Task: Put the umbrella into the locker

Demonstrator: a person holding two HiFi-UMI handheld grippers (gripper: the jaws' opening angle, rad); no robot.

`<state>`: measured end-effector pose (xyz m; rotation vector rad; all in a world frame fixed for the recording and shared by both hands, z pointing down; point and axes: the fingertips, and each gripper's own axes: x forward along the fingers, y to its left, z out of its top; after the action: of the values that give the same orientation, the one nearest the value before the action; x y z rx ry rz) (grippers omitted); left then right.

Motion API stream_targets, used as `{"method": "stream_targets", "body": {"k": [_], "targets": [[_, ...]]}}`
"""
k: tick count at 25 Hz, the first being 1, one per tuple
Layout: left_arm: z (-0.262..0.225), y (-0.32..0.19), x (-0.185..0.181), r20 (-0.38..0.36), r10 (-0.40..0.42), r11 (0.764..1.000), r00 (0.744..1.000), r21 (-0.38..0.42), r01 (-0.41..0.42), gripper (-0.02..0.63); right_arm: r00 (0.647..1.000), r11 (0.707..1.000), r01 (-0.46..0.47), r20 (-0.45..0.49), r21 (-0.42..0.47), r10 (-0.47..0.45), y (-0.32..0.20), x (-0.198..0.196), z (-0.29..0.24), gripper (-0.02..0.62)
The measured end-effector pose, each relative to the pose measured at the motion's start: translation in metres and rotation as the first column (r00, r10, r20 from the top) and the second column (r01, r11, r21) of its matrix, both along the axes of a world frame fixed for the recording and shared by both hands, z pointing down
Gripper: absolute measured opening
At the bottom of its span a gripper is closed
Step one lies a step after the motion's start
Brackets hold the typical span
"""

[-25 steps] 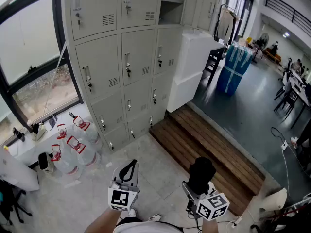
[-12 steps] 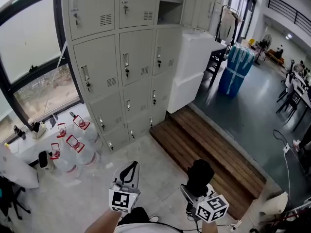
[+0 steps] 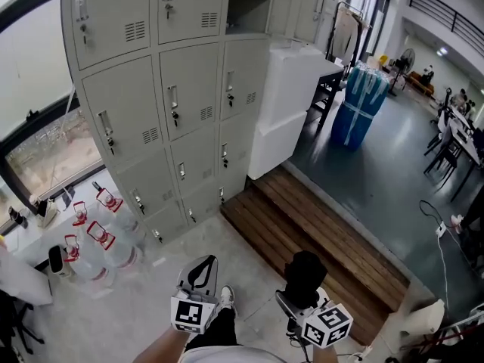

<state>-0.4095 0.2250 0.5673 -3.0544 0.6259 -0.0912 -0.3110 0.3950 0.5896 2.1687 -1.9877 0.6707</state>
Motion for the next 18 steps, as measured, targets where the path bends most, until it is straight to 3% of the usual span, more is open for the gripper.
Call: {"method": "stream_targets", "body": {"k": [10, 18], "targets": [[-0.011, -0.123, 0.152, -0.048, 0.036, 0.999, 0.998, 0.001, -0.036, 0.028, 0.998, 1.000, -0.009, -0.063, -0.014, 0.008, -0.121, 0.140, -0.021, 0.239], [-0.016, -0.194, 0.231, -0.022, 0.061, 0.998, 0.998, -0.003, -0.061, 0.028, 0.997, 0.998, -0.058, -0.043, -0.008, 0.057, -0.188, 0.223, -0.031, 0.239]]}}
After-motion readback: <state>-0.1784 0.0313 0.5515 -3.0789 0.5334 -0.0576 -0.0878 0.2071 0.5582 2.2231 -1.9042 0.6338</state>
